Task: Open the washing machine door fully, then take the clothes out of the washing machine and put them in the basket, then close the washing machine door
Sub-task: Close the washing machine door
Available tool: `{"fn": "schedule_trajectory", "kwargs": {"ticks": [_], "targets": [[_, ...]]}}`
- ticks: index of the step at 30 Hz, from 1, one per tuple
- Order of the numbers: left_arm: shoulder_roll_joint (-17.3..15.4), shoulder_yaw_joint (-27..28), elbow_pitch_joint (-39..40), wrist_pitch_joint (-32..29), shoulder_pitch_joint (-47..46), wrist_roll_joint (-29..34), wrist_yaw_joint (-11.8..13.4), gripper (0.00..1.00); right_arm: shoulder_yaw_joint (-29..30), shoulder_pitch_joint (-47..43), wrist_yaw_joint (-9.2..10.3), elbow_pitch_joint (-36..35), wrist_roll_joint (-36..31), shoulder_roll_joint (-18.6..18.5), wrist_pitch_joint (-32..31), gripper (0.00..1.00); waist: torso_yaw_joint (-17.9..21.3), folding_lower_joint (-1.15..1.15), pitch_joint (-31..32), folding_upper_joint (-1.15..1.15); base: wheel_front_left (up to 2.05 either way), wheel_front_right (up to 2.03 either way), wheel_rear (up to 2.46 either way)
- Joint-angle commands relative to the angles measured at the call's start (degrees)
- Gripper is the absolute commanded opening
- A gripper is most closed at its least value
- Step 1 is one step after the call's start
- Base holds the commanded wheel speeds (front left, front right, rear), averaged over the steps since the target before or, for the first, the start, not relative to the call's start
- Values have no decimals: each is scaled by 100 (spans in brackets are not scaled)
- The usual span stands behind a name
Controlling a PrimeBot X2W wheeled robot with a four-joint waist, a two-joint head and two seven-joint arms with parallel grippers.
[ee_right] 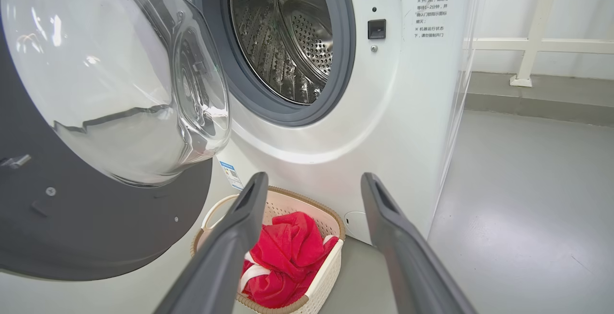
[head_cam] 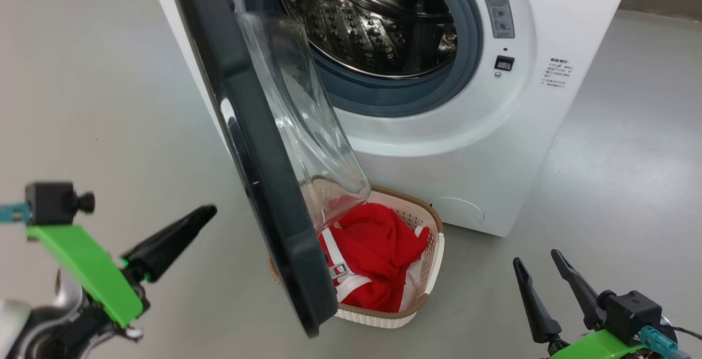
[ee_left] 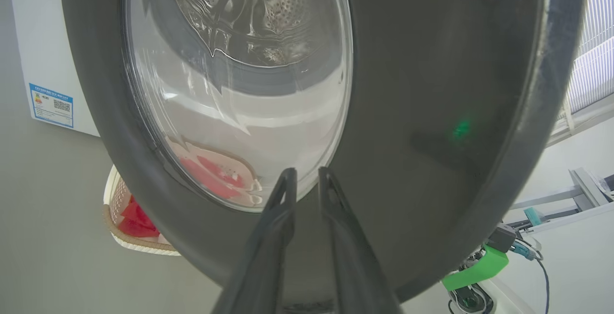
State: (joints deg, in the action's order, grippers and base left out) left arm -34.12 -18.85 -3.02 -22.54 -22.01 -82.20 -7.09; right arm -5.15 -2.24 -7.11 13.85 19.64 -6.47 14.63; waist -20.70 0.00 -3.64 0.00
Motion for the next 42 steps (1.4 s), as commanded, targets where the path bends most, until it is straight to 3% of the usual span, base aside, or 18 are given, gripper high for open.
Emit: {"fn": "schedule_trajectory", "kwargs": {"ticks": [1,4,6,9,31,37,42], "targets": [[-326,242,66,112,-56,81,-40,40,-154,105,-37,-148,34,-51,37,100,-10,0,16,0,0,0,0],[-340,182,-14,390,159,97,-40,49,-150,88,-37,-142,38,-69,37,100,-35,0,50,0,0,0,0],[-355,155,-75,574,278,104,-40,78,-150,82,-37,-140,38,-80,37,100,-53,0,68,0,0,0,0],[-390,52,-200,909,544,133,-40,100,-160,75,-37,-133,39,-88,37,100,-71,0,112,0,0,0,0],[8,-545,-1107,3460,1599,503,-40,100,-149,88,-37,-126,45,-144,37,100,-52,0,63,0,0,0,0],[180,-416,-1459,3744,1673,1223,-40,100,-139,76,-37,-117,61,-137,37,100,-34,0,92,0,0,0,0],[710,446,-1522,3751,1759,2544,-40,100,-117,65,-37,-124,67,-126,37,100,-40,0,106,0,0,0,0]]}}
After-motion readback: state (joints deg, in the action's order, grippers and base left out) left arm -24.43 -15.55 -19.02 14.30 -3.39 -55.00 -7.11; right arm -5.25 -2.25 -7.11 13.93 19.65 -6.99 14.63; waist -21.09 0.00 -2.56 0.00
